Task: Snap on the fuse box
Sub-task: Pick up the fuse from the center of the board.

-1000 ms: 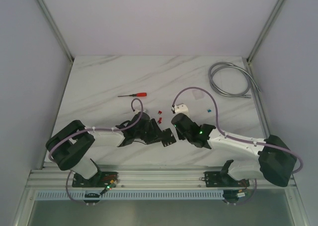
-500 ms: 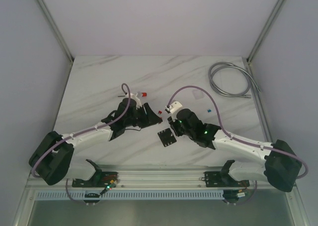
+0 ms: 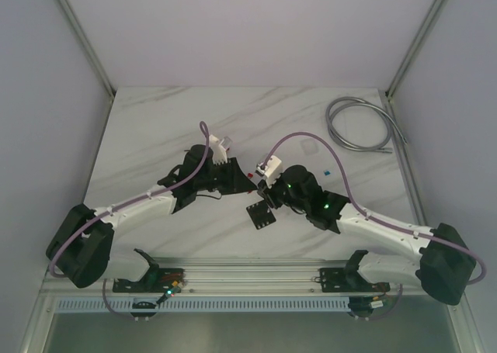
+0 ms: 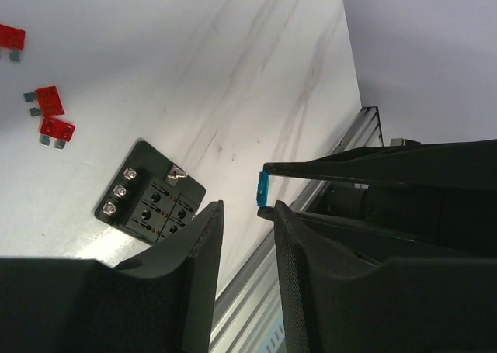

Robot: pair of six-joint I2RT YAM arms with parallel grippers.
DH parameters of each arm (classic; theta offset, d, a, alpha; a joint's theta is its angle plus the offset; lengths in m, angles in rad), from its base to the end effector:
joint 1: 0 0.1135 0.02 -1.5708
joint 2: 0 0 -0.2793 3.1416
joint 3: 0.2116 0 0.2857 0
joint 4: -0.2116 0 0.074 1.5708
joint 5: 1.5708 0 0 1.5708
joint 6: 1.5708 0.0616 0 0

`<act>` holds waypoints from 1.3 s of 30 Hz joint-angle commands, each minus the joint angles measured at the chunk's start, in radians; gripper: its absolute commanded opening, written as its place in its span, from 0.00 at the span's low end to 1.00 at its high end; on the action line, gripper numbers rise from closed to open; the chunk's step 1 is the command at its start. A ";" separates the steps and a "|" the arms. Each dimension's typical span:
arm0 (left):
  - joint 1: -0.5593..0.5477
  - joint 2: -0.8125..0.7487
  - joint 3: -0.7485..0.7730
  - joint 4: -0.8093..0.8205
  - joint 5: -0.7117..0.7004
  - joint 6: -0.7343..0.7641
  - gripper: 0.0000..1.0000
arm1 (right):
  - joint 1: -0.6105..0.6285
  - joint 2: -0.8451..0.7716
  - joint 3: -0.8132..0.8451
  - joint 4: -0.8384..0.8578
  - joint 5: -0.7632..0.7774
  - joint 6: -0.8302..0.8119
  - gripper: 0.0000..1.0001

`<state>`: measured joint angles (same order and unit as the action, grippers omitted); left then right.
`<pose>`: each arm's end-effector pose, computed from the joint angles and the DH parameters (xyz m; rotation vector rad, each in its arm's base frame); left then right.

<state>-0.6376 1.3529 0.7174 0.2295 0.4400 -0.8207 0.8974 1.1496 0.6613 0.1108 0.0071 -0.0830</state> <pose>0.2570 -0.2230 0.2174 0.1208 2.2068 -1.3240 0.1916 0.2395 0.2404 -0.9307 1.7542 0.5277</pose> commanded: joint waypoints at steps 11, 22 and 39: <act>0.006 0.013 0.024 0.033 0.089 0.000 0.37 | -0.006 -0.032 -0.006 0.075 -0.089 -0.011 0.31; 0.005 0.003 0.014 0.053 0.139 -0.036 0.28 | -0.007 -0.039 -0.009 0.119 -0.110 -0.009 0.31; 0.009 -0.079 -0.003 0.053 0.102 -0.050 0.01 | -0.008 -0.058 -0.010 0.183 -0.131 -0.007 0.46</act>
<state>-0.6239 1.3167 0.7170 0.2687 0.5354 -0.8612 0.8909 1.1198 0.6605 0.2035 -0.1158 -0.0917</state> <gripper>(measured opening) 0.069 0.410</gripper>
